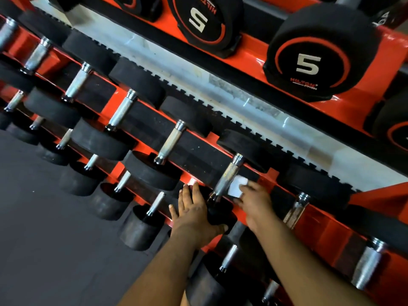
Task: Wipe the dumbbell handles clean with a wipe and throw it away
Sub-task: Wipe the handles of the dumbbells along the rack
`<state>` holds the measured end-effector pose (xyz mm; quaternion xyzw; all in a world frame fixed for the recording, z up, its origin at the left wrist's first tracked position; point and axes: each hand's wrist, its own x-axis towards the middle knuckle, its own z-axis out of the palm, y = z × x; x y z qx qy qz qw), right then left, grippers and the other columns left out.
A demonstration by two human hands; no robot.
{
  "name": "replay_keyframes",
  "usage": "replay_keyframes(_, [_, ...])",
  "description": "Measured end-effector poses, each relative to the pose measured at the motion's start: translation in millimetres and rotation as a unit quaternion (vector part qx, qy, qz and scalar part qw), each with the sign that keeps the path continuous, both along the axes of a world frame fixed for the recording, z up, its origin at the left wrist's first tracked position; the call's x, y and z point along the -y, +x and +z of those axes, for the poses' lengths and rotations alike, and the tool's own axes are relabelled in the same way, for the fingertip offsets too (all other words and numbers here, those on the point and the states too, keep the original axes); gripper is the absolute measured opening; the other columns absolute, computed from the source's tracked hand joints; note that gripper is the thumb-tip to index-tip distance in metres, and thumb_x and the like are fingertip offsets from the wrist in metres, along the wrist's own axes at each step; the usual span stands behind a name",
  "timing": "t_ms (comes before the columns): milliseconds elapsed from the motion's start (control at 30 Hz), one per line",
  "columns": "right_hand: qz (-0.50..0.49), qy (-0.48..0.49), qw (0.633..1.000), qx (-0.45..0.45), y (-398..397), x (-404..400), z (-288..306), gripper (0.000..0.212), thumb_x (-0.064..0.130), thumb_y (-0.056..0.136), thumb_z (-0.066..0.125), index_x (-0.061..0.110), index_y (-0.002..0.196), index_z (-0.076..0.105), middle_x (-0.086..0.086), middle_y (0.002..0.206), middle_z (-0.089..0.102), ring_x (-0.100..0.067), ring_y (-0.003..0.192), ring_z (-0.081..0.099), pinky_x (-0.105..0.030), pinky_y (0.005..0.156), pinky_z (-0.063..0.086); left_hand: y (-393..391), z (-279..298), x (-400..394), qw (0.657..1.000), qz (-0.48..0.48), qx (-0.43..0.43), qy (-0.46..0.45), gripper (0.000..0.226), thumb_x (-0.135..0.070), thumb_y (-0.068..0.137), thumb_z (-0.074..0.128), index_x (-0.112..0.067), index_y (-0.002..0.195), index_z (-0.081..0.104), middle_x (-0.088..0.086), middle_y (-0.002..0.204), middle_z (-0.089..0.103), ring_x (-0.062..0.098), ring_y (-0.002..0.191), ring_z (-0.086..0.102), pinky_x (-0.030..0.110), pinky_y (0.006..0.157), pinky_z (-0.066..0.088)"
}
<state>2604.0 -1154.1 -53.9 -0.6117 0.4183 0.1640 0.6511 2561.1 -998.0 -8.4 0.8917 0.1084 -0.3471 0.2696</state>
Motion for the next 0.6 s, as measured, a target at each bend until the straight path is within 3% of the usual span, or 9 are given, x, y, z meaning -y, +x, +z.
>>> replay_keyframes(67, [-0.046,0.102,0.994,0.012,13,-16,7,0.02,0.001,0.098,0.053,0.017,0.094,0.065,-0.014,0.096,0.07,-0.024,0.087,0.067,-0.04,0.083,0.054,-1,-1,1,1.0,0.005,0.007,0.007,0.148,-0.061,0.066,0.085,-0.023,0.157,-0.025,0.007,0.167,-0.025,0.024,0.155,-0.02,0.058,0.125,-0.004])
replay_keyframes(133, [-0.094,0.154,0.983,0.03,32,-19,8,0.017,0.003,0.095,0.056,0.014,0.104,0.065,-0.016,0.113,0.071,-0.027,0.105,0.068,-0.042,0.093,0.052,-1,-1,0,1.0,0.006,0.006,0.009,0.148,-0.062,0.066,0.085,-0.023,0.157,-0.024,0.007,0.167,-0.024,0.024,0.155,-0.02,0.057,0.125,-0.004])
replay_keyframes(200, [-0.145,0.172,0.974,0.04,45,-16,9,0.023,0.008,0.094,0.06,0.011,0.115,0.065,-0.016,0.121,0.069,-0.027,0.112,0.067,-0.036,0.091,0.053,0,-2,0,1.0,0.003,0.007,0.012,0.147,-0.062,0.066,0.085,-0.023,0.158,-0.024,0.007,0.168,-0.024,0.024,0.155,-0.019,0.057,0.125,-0.003])
replay_keyframes(300, [-0.02,0.081,0.996,0.044,16,-28,7,0.037,0.012,0.093,0.063,0.02,0.13,0.059,-0.008,0.12,0.069,-0.026,0.11,0.067,-0.039,0.095,0.054,-2,-4,0,1.0,0.009,0.012,0.013,0.148,-0.063,0.064,0.085,-0.023,0.158,-0.023,0.005,0.168,-0.023,0.023,0.156,-0.018,0.057,0.125,-0.001])
replay_keyframes(400, [0.106,0.083,0.991,-0.024,-13,-31,7,0.041,0.02,0.091,0.068,0.022,0.131,0.058,-0.008,0.122,0.068,-0.026,0.109,0.067,-0.048,0.098,0.054,-2,-3,0,1.0,0.011,0.014,0.018,0.148,-0.062,0.064,0.085,-0.023,0.158,-0.022,0.004,0.168,-0.022,0.022,0.156,-0.017,0.057,0.125,-0.001])
replay_keyframes(500, [0.006,0.152,0.988,-0.019,15,-10,3,0.03,0.021,0.09,0.071,0.009,0.117,0.064,-0.013,0.114,0.07,-0.024,0.103,0.067,-0.038,0.091,0.055,-3,-3,0,1.0,0.013,0.016,0.017,0.146,-0.06,0.066,0.086,-0.023,0.159,-0.021,0.004,0.168,-0.022,0.022,0.156,-0.017,0.055,0.126,-0.001])
replay_keyframes(600, [-0.107,0.24,0.965,0.027,41,-5,-2,0.033,0.025,0.09,0.07,0.01,0.119,0.065,-0.012,0.114,0.071,-0.02,0.102,0.068,-0.033,0.093,0.052,-4,-3,0,0.999,0.017,0.025,0.015,0.146,-0.06,0.066,0.086,-0.024,0.159,-0.02,0.005,0.168,-0.021,0.022,0.155,-0.018,0.055,0.126,-0.001])
